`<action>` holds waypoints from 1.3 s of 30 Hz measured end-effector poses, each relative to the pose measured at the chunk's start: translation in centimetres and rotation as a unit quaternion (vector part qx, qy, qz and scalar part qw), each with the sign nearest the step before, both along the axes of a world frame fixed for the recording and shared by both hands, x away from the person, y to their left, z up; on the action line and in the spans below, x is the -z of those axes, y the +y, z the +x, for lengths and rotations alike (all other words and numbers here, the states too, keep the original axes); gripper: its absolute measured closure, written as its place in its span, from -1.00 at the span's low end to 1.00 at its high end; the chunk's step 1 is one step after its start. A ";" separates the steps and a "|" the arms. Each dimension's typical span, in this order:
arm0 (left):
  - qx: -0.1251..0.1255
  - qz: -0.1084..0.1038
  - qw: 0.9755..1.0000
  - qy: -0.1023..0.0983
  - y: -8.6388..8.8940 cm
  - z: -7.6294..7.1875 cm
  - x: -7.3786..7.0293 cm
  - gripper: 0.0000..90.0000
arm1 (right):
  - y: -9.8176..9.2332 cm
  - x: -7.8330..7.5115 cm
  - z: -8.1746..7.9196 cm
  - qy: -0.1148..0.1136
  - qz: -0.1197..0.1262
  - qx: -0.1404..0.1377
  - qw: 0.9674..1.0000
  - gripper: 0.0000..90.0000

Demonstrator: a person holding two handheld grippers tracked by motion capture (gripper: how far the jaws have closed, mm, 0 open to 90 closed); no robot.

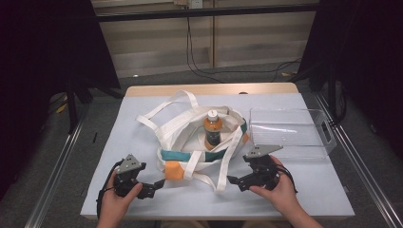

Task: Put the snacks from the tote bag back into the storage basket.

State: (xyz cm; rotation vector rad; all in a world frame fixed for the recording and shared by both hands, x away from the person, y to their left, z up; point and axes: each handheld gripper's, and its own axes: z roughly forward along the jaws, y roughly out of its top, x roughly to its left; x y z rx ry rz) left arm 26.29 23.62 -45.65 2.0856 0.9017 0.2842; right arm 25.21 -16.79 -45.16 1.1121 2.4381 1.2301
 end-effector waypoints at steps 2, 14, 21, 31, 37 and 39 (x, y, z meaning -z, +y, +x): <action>0.003 -0.003 1.000 0.002 0.0 0.1 0.0 -0.93 | -0.1 -0.1 0.0 -0.006 -0.015 0.001 1.000 -0.88; 0.013 0.012 1.000 -0.004 -0.4 0.3 0.0 -0.92 | -1.3 -2.6 0.1 -0.039 -0.007 0.064 0.997 -0.88; 0.019 0.009 1.000 -0.004 -0.4 0.4 0.0 -0.92 | -1.1 -4.6 0.6 -0.081 0.001 0.076 0.994 -0.86; 0.017 0.002 1.000 -0.005 -0.4 0.8 0.0 -0.92 | 1.6 -5.2 2.3 -0.098 -0.001 0.067 0.993 -0.84; 0.015 0.008 1.000 -0.005 -0.3 0.6 0.0 -0.92 | 3.2 -5.5 3.7 -0.094 0.000 0.067 0.993 -0.82; 0.017 0.005 1.000 -0.005 -0.2 0.6 0.0 -0.92 | 3.4 -5.5 3.9 -0.095 0.000 0.069 0.993 -0.81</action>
